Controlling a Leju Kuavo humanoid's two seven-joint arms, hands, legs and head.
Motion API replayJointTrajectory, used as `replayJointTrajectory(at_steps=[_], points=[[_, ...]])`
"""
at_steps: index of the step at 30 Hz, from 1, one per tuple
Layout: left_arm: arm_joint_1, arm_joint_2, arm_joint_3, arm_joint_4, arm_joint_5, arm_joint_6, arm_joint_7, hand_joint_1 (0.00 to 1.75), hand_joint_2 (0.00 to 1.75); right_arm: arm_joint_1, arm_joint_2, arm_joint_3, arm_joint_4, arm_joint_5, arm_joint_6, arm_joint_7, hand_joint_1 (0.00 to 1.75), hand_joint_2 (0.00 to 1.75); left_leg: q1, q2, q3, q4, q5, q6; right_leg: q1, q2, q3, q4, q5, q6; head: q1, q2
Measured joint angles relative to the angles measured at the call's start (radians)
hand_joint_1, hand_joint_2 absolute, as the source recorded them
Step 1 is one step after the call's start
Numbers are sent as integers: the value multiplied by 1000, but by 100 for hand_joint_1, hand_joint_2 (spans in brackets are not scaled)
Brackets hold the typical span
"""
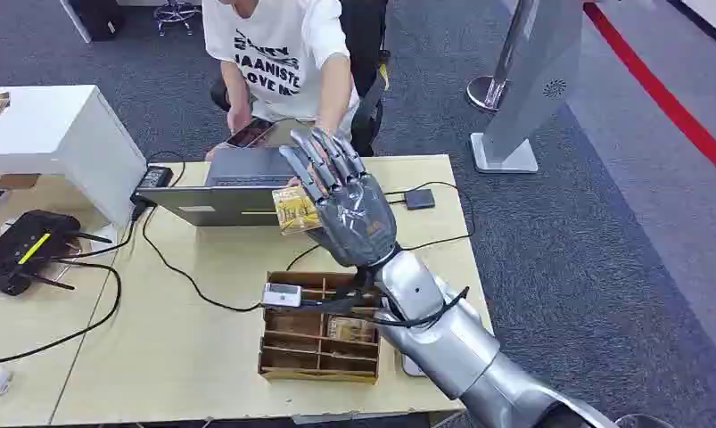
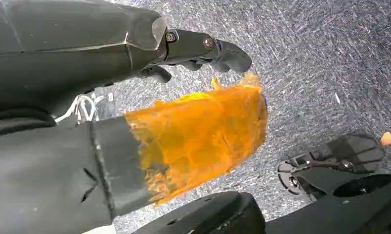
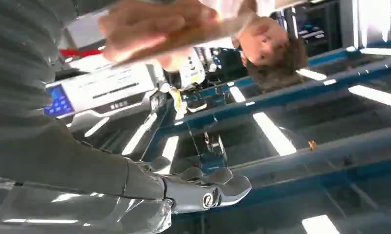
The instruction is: Pass the card to the sensor for recognition and then transmit it.
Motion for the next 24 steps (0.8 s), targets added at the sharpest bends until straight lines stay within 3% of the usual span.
replayJointTrajectory(at_steps=[3,6,19,22,24], points=[[0,0,0,-2,-3,0,0,0,0,-7,0,-4,31,4,3,3,129,175,0,0,0,0,0,0,0,0,0,0,0,0,0,0],[-1,0,0,-2,-4,0,0,0,0,-9,0,-6,50,9,5,7,148,175,0,0,0,0,0,0,0,0,0,0,0,0,0,0],[-1,0,0,-2,-7,2,3,0,0,-10,-4,-7,88,9,5,11,148,175,0,0,0,0,0,0,0,0,0,0,0,0,0,0],[-1,0,0,-2,-7,2,3,0,0,-10,-4,-7,93,9,5,11,140,175,0,0,0,0,0,0,0,0,0,0,0,0,0,0],[-1,0,0,-2,-7,2,4,0,0,-10,-5,-7,96,9,5,11,145,175,0,0,0,0,0,0,0,0,0,0,0,0,0,0]])
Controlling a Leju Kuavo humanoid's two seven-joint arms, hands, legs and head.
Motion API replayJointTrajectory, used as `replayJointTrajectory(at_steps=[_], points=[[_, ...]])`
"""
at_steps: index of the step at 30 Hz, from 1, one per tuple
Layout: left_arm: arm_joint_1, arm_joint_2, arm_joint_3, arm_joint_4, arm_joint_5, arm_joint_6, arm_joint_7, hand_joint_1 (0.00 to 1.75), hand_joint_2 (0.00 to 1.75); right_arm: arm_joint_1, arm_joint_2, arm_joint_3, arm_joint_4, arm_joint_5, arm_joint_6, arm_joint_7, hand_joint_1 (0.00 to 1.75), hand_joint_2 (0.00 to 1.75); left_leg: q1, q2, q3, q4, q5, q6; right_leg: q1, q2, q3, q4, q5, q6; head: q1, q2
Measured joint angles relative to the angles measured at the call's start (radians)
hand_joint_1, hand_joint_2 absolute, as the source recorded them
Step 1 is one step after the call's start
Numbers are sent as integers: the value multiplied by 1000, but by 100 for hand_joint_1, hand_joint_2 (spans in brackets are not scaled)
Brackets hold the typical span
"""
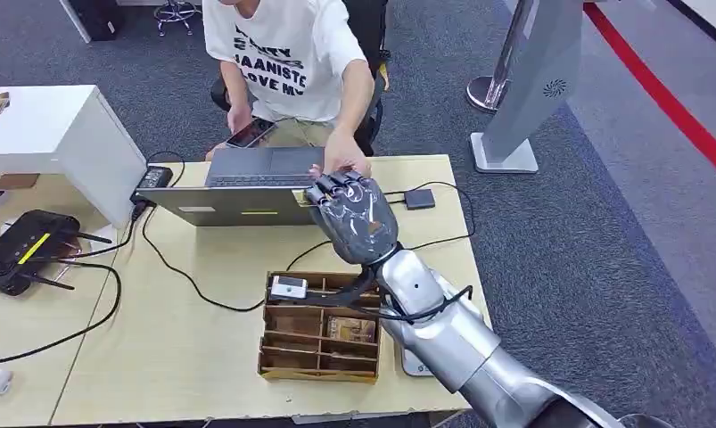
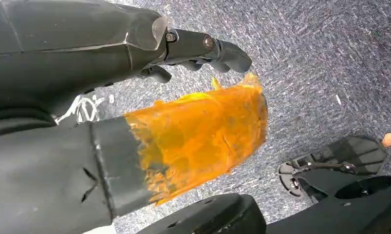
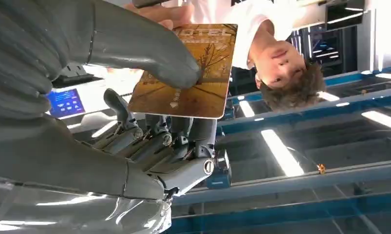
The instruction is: Pass the card to the sensor for recognition and then transmit it.
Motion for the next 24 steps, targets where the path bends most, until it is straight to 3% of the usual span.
replayJointTrajectory(at_steps=[10,13,14,17,21,24], points=[[0,0,0,0,0,1,5,0,0,9,0,0,0,-3,0,0,145,175,0,0,0,0,0,0,0,0,0,0,0,0,0,0],[0,0,0,0,0,2,5,0,0,10,0,0,0,-3,0,0,154,175,0,0,0,0,0,0,0,0,0,0,0,0,0,0],[0,0,0,0,0,2,5,0,0,10,0,0,0,-3,0,0,169,175,0,0,0,0,0,0,0,0,0,0,0,0,0,0],[0,0,0,0,3,3,5,0,0,16,0,0,-3,-24,-2,-4,175,175,0,0,0,0,0,0,0,0,0,0,0,0,0,0],[5,0,0,0,22,17,-3,0,0,65,2,-6,-69,-212,7,-73,175,175,0,0,0,0,0,0,0,0,0,0,0,0,0,0],[15,0,11,0,48,39,-18,0,0,145,21,-24,-202,-605,125,-145,175,175,0,0,-1,0,-1,0,0,0,0,0,-1,0,0,0]])
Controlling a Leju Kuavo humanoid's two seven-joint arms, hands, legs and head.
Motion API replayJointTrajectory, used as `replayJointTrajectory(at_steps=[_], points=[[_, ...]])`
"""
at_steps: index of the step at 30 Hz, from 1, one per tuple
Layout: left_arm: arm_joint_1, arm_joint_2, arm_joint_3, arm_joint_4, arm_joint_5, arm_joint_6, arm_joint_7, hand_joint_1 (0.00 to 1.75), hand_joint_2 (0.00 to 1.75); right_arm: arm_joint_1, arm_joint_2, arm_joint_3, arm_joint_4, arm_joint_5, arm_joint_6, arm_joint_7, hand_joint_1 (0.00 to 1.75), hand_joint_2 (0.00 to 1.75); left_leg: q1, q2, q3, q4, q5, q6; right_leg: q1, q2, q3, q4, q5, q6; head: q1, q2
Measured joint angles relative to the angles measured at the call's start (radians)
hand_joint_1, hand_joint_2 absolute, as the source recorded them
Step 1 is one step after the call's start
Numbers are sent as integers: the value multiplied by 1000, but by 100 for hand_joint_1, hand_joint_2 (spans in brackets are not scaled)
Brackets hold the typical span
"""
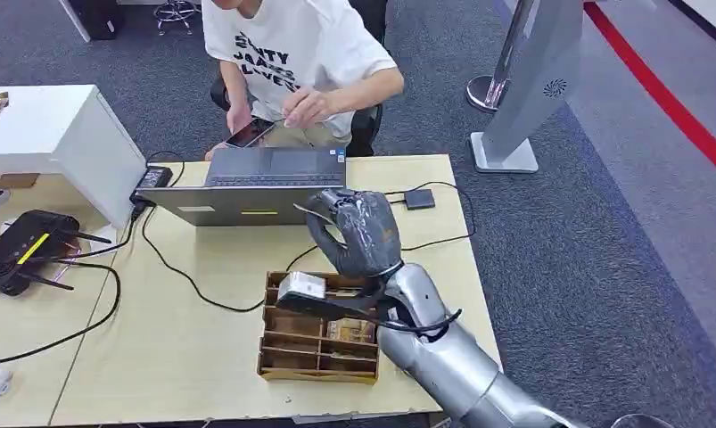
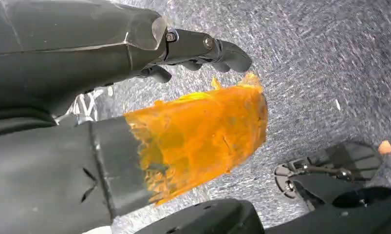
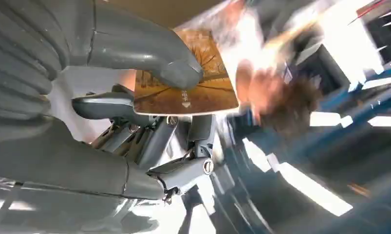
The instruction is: Pass the card to the sensor for recognition and then transmit it.
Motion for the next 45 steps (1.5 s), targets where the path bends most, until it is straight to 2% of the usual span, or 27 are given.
replayJointTrajectory(at_steps=[2,6,12,17,21,29,34,40,45], points=[[7,0,5,0,9,6,-8,0,0,36,6,-6,-66,-156,54,-21,175,175,0,0,0,0,0,0,0,0,-1,0,0,0,0,0],[18,0,19,0,17,14,-14,0,0,85,9,-24,-163,-283,91,-51,175,175,0,0,0,0,0,0,0,0,-1,0,0,0,0,0],[30,1,46,0,38,31,-22,0,0,183,5,-76,-270,-682,196,-92,175,175,0,0,0,0,0,0,0,0,0,0,0,0,0,0],[40,1,76,0,55,36,-26,0,0,278,-25,-129,-311,-827,241,-105,175,175,0,0,0,0,0,0,0,0,0,-1,0,0,0,0],[42,1,97,0,61,38,-26,0,0,334,-56,-167,-318,-860,257,-112,175,175,0,0,0,0,0,0,0,0,0,-1,0,0,0,0],[42,1,110,0,63,40,-26,0,0,364,-78,-192,-328,-862,260,-108,175,175,-1,0,0,0,0,0,0,0,0,-1,0,0,0,0],[44,1,127,0,79,47,-26,0,0,427,-110,-227,-329,-874,265,-104,175,175,-1,0,0,0,0,0,0,0,0,-1,0,0,0,0],[47,1,148,0,90,51,-26,0,0,500,-167,-266,-321,-844,286,-84,175,175,-1,0,0,0,-1,1,0,0,0,-1,0,1,0,0],[47,1,156,0,91,52,-26,0,0,532,-190,-281,-313,-810,273,-72,175,175,-1,0,0,0,-1,1,0,0,0,-1,0,1,0,0]])
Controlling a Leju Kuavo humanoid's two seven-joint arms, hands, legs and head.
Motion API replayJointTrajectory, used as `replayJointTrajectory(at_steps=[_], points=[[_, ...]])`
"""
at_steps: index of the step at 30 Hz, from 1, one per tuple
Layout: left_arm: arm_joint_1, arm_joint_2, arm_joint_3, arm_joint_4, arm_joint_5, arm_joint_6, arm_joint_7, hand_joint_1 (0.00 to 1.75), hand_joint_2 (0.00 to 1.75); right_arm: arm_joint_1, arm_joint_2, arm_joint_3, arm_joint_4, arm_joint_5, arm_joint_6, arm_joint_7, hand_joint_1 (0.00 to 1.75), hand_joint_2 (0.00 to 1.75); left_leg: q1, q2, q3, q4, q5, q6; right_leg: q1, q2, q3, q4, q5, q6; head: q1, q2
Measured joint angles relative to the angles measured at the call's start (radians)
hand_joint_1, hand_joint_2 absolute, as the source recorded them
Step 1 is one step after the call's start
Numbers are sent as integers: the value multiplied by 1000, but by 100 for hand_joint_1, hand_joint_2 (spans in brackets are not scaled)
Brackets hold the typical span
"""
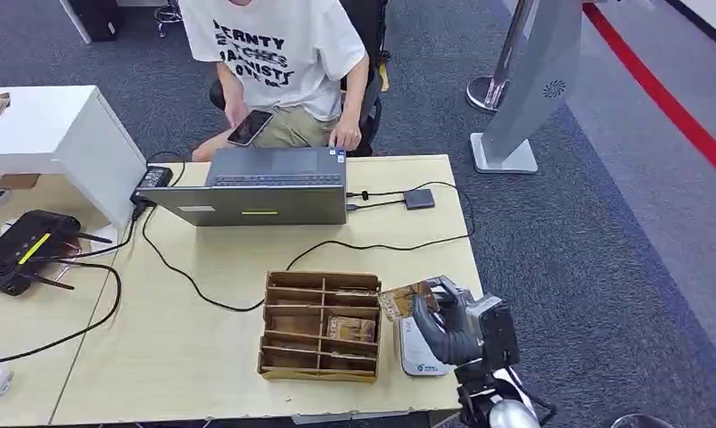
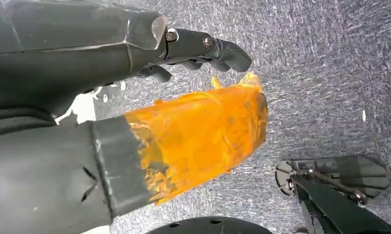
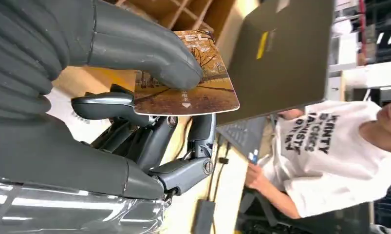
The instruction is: Pass the card to the sensor for recognition and then transmit it.
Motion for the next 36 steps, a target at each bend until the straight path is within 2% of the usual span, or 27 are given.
replayJointTrajectory(at_steps=[13,19,26,36], points=[[0,0,18,0,-13,1,0,0,0,42,-26,-58,9,60,-80,21,175,175,0,0,0,0,0,0,0,0,0,0,0,0,0,0],[0,0,19,0,-16,1,0,0,0,45,-27,-60,21,100,-101,31,175,175,0,0,0,0,0,0,0,0,0,0,0,0,0,0],[0,0,19,0,-23,1,-1,0,0,45,-27,-59,43,218,-178,60,175,175,0,0,0,0,0,0,0,0,0,0,0,0,0,0],[0,0,27,0,-33,0,-1,0,0,47,-27,-58,85,293,-205,83,175,175,0,0,0,0,0,0,0,0,0,0,0,0,0,0]])
